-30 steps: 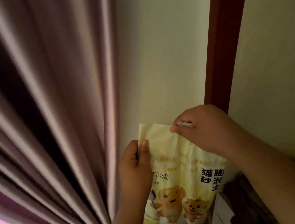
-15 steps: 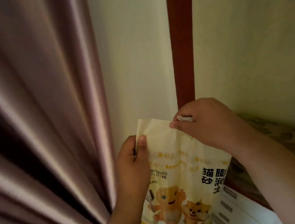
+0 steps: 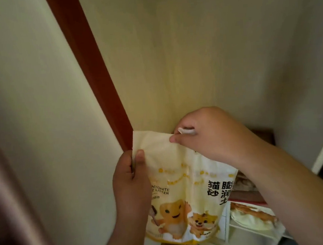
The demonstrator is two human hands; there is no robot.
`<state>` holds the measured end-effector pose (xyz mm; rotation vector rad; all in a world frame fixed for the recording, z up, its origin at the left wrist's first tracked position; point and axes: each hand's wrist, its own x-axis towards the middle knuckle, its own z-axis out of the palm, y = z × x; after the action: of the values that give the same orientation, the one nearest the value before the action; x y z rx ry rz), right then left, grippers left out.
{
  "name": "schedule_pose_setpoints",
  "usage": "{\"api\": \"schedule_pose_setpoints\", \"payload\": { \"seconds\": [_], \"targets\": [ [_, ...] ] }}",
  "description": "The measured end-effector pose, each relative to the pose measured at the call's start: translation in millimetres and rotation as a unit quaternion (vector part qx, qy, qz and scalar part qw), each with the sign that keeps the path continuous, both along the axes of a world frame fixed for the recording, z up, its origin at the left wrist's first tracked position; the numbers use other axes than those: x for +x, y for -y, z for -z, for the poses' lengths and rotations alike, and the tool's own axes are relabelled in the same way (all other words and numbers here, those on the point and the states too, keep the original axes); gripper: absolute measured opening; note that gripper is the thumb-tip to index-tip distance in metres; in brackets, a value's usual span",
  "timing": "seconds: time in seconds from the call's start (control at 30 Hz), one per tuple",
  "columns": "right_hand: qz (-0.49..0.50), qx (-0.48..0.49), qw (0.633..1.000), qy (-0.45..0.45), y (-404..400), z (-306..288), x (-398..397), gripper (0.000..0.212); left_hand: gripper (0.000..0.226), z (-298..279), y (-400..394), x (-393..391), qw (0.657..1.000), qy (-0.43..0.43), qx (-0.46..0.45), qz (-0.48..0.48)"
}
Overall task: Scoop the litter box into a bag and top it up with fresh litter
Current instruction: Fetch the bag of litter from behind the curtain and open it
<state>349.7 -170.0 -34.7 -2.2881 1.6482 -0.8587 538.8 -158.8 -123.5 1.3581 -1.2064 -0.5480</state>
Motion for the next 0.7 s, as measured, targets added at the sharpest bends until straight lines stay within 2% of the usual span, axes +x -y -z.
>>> {"api": "schedule_pose_setpoints", "payload": {
  "seconds": [0.27,0.4,0.6,0.7],
  "targets": [
    [0.101,0.023,0.994,0.047,-20.6,-4.7,-95.3,0.026,0.029,-0.3,13.0,-99.0,0.994,-0.030,0.003,0.102],
    [0.152,0.037,0.987,0.031,-35.6,-2.0,-132.1,0.026,0.026,5.9,20.0,-139.3,0.989,-0.018,-0.005,0.149],
    [0.254,0.057,0.966,0.000,-49.7,-8.5,-169.3,0.029,0.025,6.6,35.4,-188.7,0.971,-0.031,0.031,0.235],
    [0.307,0.055,0.950,-0.018,-51.7,-8.5,-179.2,0.022,0.027,8.5,47.5,-209.3,0.959,-0.005,0.025,0.281]
  ]
}}
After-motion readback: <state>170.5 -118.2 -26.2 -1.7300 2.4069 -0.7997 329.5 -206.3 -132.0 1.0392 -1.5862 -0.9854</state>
